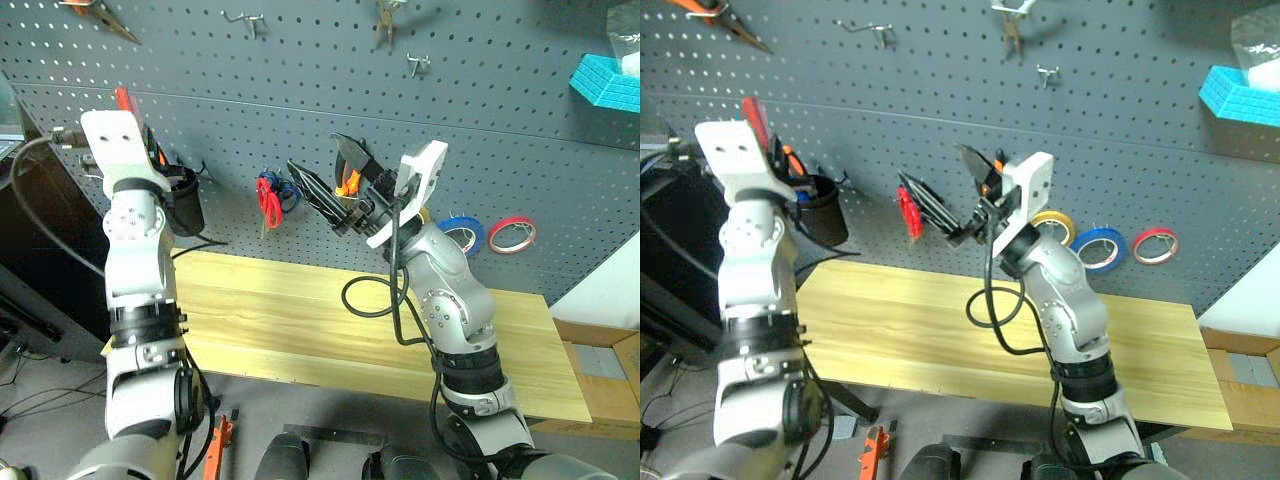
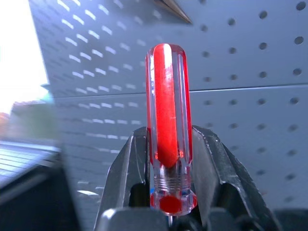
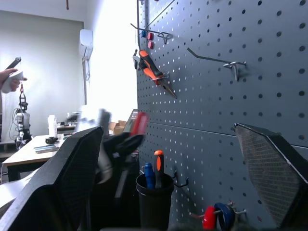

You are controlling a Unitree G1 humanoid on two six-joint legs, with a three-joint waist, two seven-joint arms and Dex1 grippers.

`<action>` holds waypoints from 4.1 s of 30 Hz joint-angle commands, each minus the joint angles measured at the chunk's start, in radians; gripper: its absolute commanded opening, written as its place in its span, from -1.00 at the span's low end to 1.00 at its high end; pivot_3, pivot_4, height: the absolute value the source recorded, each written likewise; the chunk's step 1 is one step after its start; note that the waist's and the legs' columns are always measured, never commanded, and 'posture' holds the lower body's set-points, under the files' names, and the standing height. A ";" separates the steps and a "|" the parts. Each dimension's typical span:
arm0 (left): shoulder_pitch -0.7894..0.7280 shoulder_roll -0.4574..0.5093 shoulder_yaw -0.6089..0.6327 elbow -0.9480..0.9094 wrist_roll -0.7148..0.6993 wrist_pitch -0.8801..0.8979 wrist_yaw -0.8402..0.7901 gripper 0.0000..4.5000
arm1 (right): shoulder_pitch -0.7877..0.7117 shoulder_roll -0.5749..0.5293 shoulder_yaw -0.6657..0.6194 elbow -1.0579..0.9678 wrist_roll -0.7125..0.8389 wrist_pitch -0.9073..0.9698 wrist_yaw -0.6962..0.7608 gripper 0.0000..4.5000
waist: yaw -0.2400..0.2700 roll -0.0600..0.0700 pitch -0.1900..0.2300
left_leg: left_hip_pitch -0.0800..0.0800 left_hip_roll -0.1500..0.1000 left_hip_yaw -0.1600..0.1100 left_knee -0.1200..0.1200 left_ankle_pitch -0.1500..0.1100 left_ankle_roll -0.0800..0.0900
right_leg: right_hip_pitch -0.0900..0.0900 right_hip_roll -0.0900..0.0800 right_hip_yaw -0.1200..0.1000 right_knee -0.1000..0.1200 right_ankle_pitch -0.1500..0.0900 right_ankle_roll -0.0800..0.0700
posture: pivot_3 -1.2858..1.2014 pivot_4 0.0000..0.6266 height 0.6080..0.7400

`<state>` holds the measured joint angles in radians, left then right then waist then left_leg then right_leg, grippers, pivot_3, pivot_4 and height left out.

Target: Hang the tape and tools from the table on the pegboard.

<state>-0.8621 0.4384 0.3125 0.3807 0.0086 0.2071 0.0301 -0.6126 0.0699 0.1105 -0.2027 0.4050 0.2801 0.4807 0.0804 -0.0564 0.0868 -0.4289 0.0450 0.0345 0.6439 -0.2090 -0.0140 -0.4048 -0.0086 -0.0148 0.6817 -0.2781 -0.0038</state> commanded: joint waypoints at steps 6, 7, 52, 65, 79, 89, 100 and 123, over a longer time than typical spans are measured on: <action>-0.304 0.116 -0.052 0.451 0.026 -0.319 -0.022 -0.62 | -0.018 0.021 0.024 0.059 -0.049 -0.085 -0.021 1.00 | -0.019 0.000 -0.001 | -0.001 0.000 0.003 -0.001 -0.001 -0.001 | -0.002 0.000 0.003 -0.001 0.000 0.000 | 0.14 -1.00 1.00; -0.322 0.126 -0.056 0.486 0.028 -0.341 -0.021 -0.62 | -0.018 0.019 0.023 0.062 -0.050 -0.087 -0.022 1.00 | -0.022 0.000 -0.001 | -0.001 0.000 0.003 -0.001 -0.001 -0.001 | -0.002 0.000 0.003 0.000 0.000 -0.001 | 0.14 -1.00 1.00; -0.342 0.191 -0.085 0.739 -0.011 -0.514 -0.059 -0.62 | 0.065 -0.020 0.023 0.036 -0.067 -0.078 -0.057 1.00 | -0.026 0.001 -0.001 | 0.001 0.000 0.002 0.003 0.000 0.000 | -0.002 0.001 0.002 0.006 0.000 -0.001 | 0.15 -0.78 1.00; -0.316 0.181 -0.083 0.733 -0.019 -0.568 -0.073 -0.62 | 0.079 -0.022 0.029 0.013 -0.066 -0.064 -0.064 1.00 | -0.026 0.004 0.003 | 0.001 0.001 0.002 0.003 0.000 0.000 | -0.002 0.002 0.002 0.006 0.000 0.000 | 0.16 -0.66 1.00; -0.206 0.162 -0.075 0.626 -0.045 -0.549 -0.101 -0.62 | 0.123 -0.033 0.030 -0.056 -0.043 0.014 -0.083 1.00 | -0.024 0.013 0.062 | 0.002 0.001 0.001 0.003 0.000 0.000 | 0.000 0.002 0.002 0.007 0.000 -0.001 | 0.19 -0.36 1.00; -0.128 0.157 -0.063 0.510 -0.070 -0.507 -0.118 -0.04 | 0.111 -0.041 0.024 -0.037 -0.042 0.017 -0.078 1.00 | -0.023 0.013 0.086 | 0.000 0.002 0.000 0.001 0.000 0.000 | -0.001 0.002 0.000 0.001 0.000 -0.001 | 0.20 -0.37 1.00; -0.086 0.145 -0.050 0.439 -0.085 -0.480 -0.096 0.97 | 0.097 -0.055 0.018 -0.020 -0.046 0.010 -0.056 1.00 | -0.023 0.013 0.086 | 0.000 0.002 0.000 0.001 0.000 0.000 | -0.001 0.002 0.000 0.001 0.000 -0.001 | 0.19 -0.45 1.00; 0.720 -0.366 -0.231 -0.607 -0.281 0.373 0.071 0.97 | 0.623 -0.231 -0.139 -0.265 -0.210 0.206 -0.367 1.00 | -0.031 0.015 0.083 | 0.003 0.002 0.000 0.001 0.001 0.002 | 0.002 0.001 0.003 0.001 -0.003 0.004 | 0.13 -0.53 1.00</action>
<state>-0.1214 0.0667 0.0685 -0.2062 -0.2881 0.5678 0.0842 0.0019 -0.1705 0.0065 -0.4685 0.2130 0.5119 0.1464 0.0498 -0.0416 0.1693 -0.4263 0.0468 0.0347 0.6449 -0.2069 -0.0112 -0.4034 -0.0066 -0.0114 0.6827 -0.2811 0.0002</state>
